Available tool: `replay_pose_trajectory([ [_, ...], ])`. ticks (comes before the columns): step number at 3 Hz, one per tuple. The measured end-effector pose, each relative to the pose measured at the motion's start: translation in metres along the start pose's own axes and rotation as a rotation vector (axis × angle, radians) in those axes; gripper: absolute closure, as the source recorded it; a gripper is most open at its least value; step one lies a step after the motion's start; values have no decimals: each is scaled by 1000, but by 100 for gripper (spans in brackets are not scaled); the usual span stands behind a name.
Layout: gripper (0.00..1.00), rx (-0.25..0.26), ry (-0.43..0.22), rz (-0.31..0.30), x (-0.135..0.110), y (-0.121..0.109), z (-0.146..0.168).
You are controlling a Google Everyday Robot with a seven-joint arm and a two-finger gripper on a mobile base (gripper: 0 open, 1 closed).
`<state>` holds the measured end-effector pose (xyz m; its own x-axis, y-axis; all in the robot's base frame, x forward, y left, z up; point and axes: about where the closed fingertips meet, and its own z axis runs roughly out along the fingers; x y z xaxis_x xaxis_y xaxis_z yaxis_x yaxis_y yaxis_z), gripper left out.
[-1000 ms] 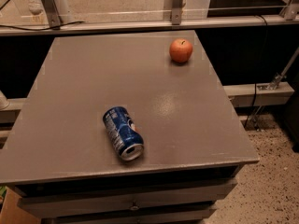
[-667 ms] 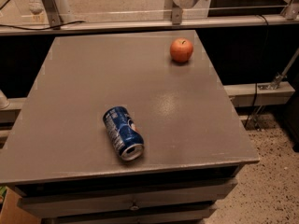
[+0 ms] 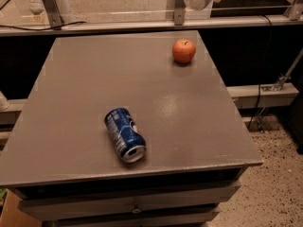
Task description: Move blue plastic bottle near apple
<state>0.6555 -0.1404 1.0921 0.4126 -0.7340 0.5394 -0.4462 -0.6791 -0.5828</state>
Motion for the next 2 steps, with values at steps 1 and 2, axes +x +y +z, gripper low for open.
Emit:
replay_pose_trajectory([
  [1, 100, -52, -20, 38, 32, 35, 11],
  [2, 100, -101, -42, 79, 52, 71, 22],
])
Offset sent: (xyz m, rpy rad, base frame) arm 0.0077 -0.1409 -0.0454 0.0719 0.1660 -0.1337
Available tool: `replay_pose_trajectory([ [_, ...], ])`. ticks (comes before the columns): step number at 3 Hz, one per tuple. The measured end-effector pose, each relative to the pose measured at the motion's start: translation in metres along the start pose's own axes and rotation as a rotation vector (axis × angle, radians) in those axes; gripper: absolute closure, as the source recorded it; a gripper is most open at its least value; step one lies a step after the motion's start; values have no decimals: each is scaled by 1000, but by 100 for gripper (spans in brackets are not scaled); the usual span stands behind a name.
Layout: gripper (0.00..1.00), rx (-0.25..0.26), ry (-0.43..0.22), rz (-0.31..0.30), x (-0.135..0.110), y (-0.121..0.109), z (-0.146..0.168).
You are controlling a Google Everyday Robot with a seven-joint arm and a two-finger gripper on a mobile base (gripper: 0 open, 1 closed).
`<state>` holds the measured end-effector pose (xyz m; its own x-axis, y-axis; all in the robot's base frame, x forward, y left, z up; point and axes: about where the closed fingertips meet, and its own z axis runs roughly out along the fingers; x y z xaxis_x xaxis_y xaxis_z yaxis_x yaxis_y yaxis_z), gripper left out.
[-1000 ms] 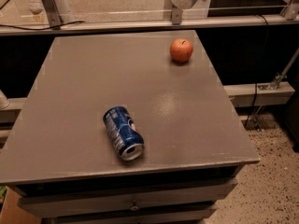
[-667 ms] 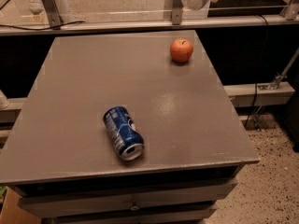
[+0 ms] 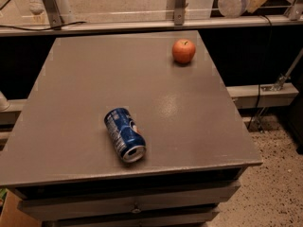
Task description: Move blue plastic bottle near apple
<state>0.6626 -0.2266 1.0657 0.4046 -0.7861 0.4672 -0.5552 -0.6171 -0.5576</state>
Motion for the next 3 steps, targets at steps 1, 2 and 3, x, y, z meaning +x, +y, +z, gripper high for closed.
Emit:
replay_pose_trajectory([
  [1, 100, -39, -45, 32, 9, 23, 23],
  [2, 100, -68, -133, 29, -1, 30, 55],
  [3, 100, -102, -275, 49, -17, 40, 86],
])
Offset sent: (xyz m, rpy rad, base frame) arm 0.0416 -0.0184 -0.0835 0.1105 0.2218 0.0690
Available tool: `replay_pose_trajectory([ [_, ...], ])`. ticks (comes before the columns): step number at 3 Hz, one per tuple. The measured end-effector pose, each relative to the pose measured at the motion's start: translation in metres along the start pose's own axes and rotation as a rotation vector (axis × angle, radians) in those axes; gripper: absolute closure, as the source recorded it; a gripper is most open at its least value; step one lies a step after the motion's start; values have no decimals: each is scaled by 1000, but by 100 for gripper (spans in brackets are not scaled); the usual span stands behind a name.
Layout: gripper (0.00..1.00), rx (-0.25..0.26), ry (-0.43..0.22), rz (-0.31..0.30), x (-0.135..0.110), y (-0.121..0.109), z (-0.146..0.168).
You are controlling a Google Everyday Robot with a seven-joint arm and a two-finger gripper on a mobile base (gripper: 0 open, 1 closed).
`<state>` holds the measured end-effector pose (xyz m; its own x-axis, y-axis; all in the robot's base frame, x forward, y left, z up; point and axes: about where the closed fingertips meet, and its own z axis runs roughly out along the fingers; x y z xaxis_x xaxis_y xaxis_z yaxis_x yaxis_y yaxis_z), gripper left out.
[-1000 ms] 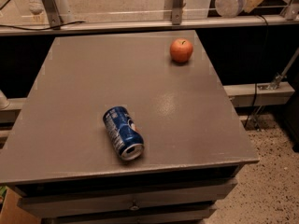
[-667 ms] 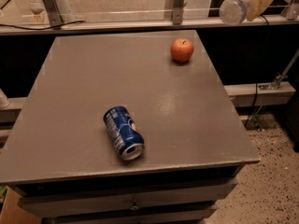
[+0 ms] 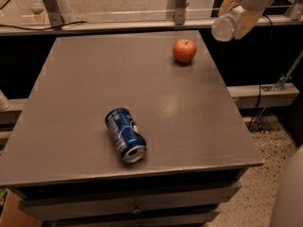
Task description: Move blue plastic bottle near apple
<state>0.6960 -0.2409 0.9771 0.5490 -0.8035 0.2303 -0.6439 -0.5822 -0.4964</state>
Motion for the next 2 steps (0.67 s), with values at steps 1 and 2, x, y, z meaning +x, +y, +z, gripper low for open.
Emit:
replay_pose_trajectory([
  [1, 100, 19, -33, 11, -2, -7, -2],
  [2, 100, 12, -46, -24, -8, -12, 4],
])
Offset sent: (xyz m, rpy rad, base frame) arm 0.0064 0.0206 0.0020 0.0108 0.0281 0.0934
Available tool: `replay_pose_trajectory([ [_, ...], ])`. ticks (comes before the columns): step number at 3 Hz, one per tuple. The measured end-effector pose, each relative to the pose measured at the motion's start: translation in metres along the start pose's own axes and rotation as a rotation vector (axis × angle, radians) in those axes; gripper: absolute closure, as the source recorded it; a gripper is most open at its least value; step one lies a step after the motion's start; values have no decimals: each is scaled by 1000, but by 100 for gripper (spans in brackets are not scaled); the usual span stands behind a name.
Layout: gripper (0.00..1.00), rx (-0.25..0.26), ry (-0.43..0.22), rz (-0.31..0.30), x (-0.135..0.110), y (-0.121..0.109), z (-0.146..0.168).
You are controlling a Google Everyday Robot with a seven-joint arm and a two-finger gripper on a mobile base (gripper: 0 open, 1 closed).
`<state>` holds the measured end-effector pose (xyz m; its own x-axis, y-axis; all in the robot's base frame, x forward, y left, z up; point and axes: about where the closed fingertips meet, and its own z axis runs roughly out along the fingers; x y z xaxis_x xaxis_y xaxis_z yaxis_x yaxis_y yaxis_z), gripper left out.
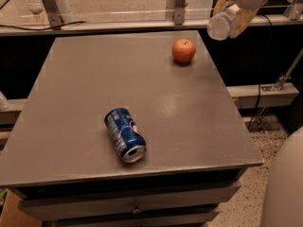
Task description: Move blue plastic bottle near apple
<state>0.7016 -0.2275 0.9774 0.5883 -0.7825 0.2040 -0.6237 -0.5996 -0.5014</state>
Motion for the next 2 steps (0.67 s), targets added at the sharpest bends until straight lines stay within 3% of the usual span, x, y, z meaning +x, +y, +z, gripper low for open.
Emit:
replay_pose_trajectory([
  [2, 100, -86, -163, -239, -18, 22, 41],
])
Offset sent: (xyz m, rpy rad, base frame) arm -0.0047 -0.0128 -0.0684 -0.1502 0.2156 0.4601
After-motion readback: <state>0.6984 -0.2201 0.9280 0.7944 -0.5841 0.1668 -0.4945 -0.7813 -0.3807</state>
